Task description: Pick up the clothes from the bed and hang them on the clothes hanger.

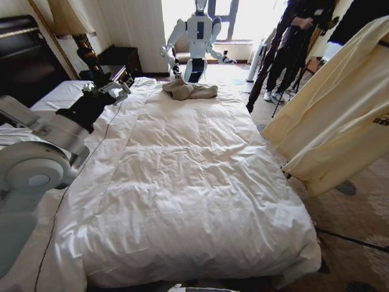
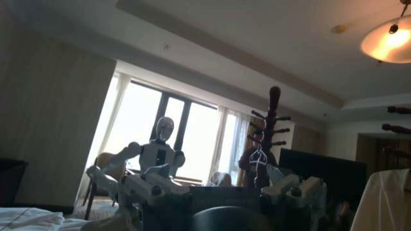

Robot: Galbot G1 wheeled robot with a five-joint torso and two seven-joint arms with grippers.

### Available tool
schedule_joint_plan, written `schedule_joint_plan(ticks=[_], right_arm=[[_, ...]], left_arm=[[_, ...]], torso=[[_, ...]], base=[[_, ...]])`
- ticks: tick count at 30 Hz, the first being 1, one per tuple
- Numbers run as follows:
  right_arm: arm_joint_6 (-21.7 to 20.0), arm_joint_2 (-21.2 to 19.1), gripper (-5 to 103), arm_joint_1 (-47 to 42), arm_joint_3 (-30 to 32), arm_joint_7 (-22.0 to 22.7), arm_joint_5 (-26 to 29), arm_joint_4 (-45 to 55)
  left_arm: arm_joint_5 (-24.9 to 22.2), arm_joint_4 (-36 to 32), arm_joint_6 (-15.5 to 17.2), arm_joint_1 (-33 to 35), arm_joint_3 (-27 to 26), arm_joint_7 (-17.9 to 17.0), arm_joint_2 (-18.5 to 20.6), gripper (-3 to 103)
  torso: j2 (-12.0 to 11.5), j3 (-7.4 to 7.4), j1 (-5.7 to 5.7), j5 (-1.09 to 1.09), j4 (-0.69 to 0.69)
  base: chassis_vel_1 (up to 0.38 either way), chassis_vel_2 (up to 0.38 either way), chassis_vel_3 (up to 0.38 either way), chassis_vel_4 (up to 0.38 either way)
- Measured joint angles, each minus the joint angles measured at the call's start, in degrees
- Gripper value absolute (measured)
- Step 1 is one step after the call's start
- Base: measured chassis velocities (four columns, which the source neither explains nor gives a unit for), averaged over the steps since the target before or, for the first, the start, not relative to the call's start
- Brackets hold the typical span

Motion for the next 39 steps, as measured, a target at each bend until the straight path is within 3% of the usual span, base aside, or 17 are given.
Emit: schedule_joint_plan(ticks=[16,30,39], right_arm=[[-0.2,-0.6,0,0.0,0.1,-3.5,-1.0,-2.4],[-0.5,3.4,0,1.2,0.8,-3.1,-2.9,-4.0],[-0.7,2.7,0,0.9,0.6,-5.1,-4.2,-4.8]], left_arm=[[0.2,-0.1,-0.2,0.1,0.0,0.2,0.0,100],[0.0,-0.5,-0.3,0.2,-0.2,0.5,0.2,100],[-0.1,-0.8,-0.3,0.9,-0.6,0.5,-0.1,100]], torso=[[0.0,0.00,0.00,0.01,0.00],[0.0,0.00,0.00,0.01,-0.01],[0.0,0.00,-0.01,0.00,-0.01]], base=[[0.000,0.000,0.000,0.000],[0.000,0.000,0.000,0.000],[0.000,0.000,0.000,0.000]])
